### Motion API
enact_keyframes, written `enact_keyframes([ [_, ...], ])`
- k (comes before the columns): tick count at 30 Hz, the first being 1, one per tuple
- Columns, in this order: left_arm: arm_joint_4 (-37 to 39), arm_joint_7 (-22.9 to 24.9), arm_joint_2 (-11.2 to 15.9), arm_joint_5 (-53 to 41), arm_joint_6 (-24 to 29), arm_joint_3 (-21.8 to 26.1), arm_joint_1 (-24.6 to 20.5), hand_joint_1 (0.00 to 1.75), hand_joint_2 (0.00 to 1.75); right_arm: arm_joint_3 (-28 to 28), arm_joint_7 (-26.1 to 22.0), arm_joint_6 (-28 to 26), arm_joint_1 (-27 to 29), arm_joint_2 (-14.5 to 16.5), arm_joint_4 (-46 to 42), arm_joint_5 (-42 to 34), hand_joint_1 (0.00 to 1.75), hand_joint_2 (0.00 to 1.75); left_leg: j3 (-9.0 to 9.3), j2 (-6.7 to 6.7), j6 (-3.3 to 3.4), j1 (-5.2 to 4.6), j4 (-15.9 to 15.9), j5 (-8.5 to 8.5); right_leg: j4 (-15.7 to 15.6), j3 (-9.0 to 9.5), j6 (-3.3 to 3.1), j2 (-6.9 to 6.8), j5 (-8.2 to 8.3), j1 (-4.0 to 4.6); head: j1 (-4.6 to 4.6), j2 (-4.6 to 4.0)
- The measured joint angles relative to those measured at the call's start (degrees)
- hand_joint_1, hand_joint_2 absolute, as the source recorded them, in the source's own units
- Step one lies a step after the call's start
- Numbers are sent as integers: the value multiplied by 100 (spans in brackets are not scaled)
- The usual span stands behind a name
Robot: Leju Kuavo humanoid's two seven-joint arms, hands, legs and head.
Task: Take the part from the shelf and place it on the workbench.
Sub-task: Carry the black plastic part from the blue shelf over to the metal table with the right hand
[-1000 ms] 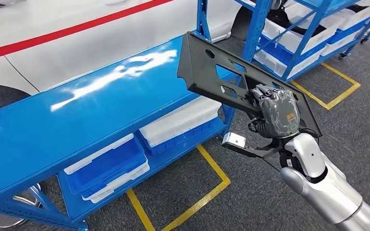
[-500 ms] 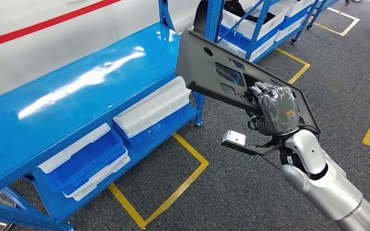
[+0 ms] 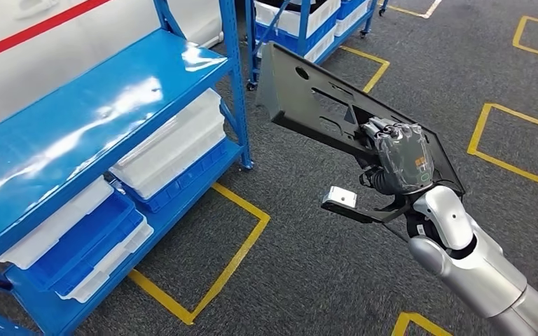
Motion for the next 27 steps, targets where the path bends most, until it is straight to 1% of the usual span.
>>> enact_keyframes([
  [1,0,-8,-3,0,-2,0,3,0,175,1,-4,1,-13,-1,0,-2,175,175,-87,-135,4,0,335,-302,0,-89,-37,60,72,21,0,0],
  [2,0,-15,-5,1,-3,0,4,0,175,2,-7,1,-20,0,0,-3,175,175,-154,-208,19,-1,687,-540,3,-183,-62,126,146,45,1,0],
  [3,0,-22,-5,1,-4,0,3,0,175,3,-11,2,-22,0,0,-7,175,175,-166,-238,42,-4,953,-656,5,-279,-75,202,221,70,0,0],
  [4,0,-26,-5,1,-4,0,0,0,175,4,-13,3,-24,0,0,-9,175,175,-105,-250,74,-10,1058,-640,8,-373,-79,280,296,91,1,0],
  [5,0,-29,-5,1,-5,0,-3,0,175,8,-13,4,-27,0,0,-13,175,175,46,-266,112,-20,966,-519,9,-461,-78,359,369,104,0,0],
  [6,0,-32,-4,2,-5,0,-5,0,175,12,-13,4,-33,-1,0,-20,175,175,281,-312,158,-36,695,-354,10,-543,-73,437,440,112,-1,0],
  [7,0,-33,1,2,-5,0,-5,0,175,17,-13,3,-40,-1,0,-27,175,175,579,-430,212,-56,292,-232,10,-614,-62,507,509,112,1,0],
  [8,0,-37,6,3,-6,0,-3,0,175,25,-13,2,-51,-1,0,-33,175,175,869,-550,254,-72,-152,-177,7,-672,-45,576,581,112,1,0],
  [9,0,-40,9,2,-7,0,2,0,175,36,-12,1,-62,-1,0,-40,175,175,1073,-653,275,-87,-486,-160,-14,-710,-21,638,660,103,2,0],
  [10,0,-43,10,2,-8,0,5,0,175,48,-11,1,-73,-1,1,-43,175,175,1185,-716,283,-99,-702,-163,-53,-732,9,698,742,87,2,0],
  [11,0,-46,5,2,-10,0,3,0,175,62,-10,1,-83,-2,1,-47,175,175,1205,-688,276,-107,-800,-133,-109,-739,43,763,833,74,1,0],
  [12,0,-52,-5,6,-15,0,-5,0,175,77,-8,3,-89,-8,2,-51,175,175,1182,-629,279,-90,-845,-63,-175,-750,78,817,909,65,2,0],
  [13,0,-69,-14,16,-27,1,-15,0,175,88,-3,5,-97,-15,4,-58,175,175,1168,-555,293,-77,-914,14,-193,-775,104,786,898,76,5,0],
  [14,0,-94,-20,27,-45,2,-19,0,175,98,1,10,-110,-24,7,-67,175,175,1150,-467,320,-62,-982,91,-121,-823,124,695,781,91,6,0],
  [15,0,-124,-25,37,-66,3,-12,0,175,109,8,15,-128,-33,10,-78,175,175,1120,-375,340,-45,-1033,155,65,-897,142,560,561,102,8,0],
  [16,0,-151,-23,43,-88,4,2,0,175,121,14,22,-146,-36,15,-89,175,175,1077,-286,351,-54,-1043,205,374,-989,160,405,282,98,7,0],
  [17,0,-170,-22,42,-109,4,19,0,175,137,19,31,-159,-38,22,-98,175,175,1027,-198,355,-55,-1038,240,749,-1086,186,315,57,73,4,0],
  [18,0,-183,-21,40,-123,4,30,0,175,158,23,40,-163,-37,32,-106,175,175,977,-114,341,-54,-1027,264,1094,-1158,216,263,-49,41,5,0],
  [19,0,-195,-20,37,-133,4,34,0,175,181,25,49,-164,-36,43,-110,175,175,929,-30,328,-51,-1009,283,1315,-1169,247,229,-32,4,5,0],
  [20,0,-206,-20,32,-138,4,33,0,175,208,25,60,-169,-35,56,-113,175,175,884,49,311,-44,-986,294,1329,-1075,277,198,73,-34,5,0],
  [21,0,-215,-19,24,-135,4,31,0,175,235,24,69,-180,-34,66,-114,175,175,851,122,289,-36,-956,292,1115,-867,305,144,206,-65,5,0],
  [22,0,-221,-15,17,-128,5,30,0,175,260,24,77,-196,-32,74,-115,175,175,823,190,258,-30,-924,279,756,-603,329,32,259,-76,5,0],
  [23,0,-223,-14,12,-118,5,27,0,175,285,25,86,-220,-28,82,-116,175,175,800,255,218,-34,-884,260,390,-346,327,-77,251,-51,4,0],
  [24,0,-222,-12,9,-104,7,25,0,175,306,25,94,-239,-23,88,-116,175,175,788,314,177,-41,-848,241,118,-167,301,-168,203,-18,3,0],
  [25,0,-221,-10,9,-90,8,23,0,175,321,26,104,-254,-19,95,-117,175,175,782,367,142,-49,-820,227,-24,-84,263,-215,129,22,3,0],
  [26,0,-220,-12,9,-77,9,14,0,175,333,26,116,-265,-16,101,-117,175,175,783,419,115,-57,-801,220,-64,-63,211,-182,98,55,2,0],
  [27,0,-219,-12,10,-62,11,2,0,175,340,26,125,-270,-16,105,-117,175,175,788,459,88,-53,-789,205,-83,-67,167,-131,84,51,3,0],
])
